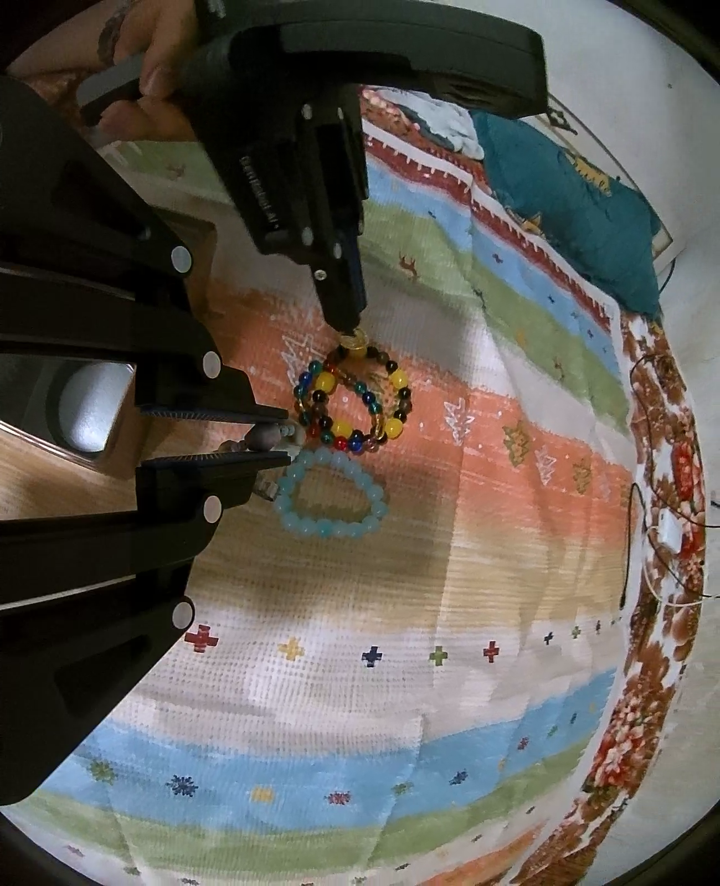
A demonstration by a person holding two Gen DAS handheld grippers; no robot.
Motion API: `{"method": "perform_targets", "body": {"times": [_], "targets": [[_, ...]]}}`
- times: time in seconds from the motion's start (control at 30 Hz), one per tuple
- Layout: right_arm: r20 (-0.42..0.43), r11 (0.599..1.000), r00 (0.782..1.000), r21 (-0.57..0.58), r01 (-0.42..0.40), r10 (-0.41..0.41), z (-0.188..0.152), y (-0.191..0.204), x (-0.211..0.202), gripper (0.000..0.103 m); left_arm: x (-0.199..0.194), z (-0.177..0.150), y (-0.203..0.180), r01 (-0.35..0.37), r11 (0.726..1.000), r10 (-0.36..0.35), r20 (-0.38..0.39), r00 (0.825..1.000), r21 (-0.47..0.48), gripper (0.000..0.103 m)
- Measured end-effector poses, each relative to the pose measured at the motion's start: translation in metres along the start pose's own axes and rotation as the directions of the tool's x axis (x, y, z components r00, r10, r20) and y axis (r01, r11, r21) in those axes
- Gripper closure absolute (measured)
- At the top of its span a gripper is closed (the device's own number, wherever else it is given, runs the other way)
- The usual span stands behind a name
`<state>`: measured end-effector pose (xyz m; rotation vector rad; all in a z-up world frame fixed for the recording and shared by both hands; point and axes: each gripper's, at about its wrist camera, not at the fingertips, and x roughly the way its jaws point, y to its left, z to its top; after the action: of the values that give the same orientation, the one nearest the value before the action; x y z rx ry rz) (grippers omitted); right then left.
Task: Organize jewelry
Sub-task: 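Lift both held items and carry them back over the tin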
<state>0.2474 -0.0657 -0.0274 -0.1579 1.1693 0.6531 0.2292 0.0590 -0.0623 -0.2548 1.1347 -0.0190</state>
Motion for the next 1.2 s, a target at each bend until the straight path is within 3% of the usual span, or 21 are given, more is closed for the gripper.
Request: {"method": "perform_targets", "body": {"times": [1.2], "targets": [[0.14,0.994,0.99,-0.102,0.027,-0.013,-0.044,0.039,-0.063,0.092,-0.068,-0.066,-0.02,0.041,0.999,-0.045,0.104,0.994,0.034,0.093]]}}
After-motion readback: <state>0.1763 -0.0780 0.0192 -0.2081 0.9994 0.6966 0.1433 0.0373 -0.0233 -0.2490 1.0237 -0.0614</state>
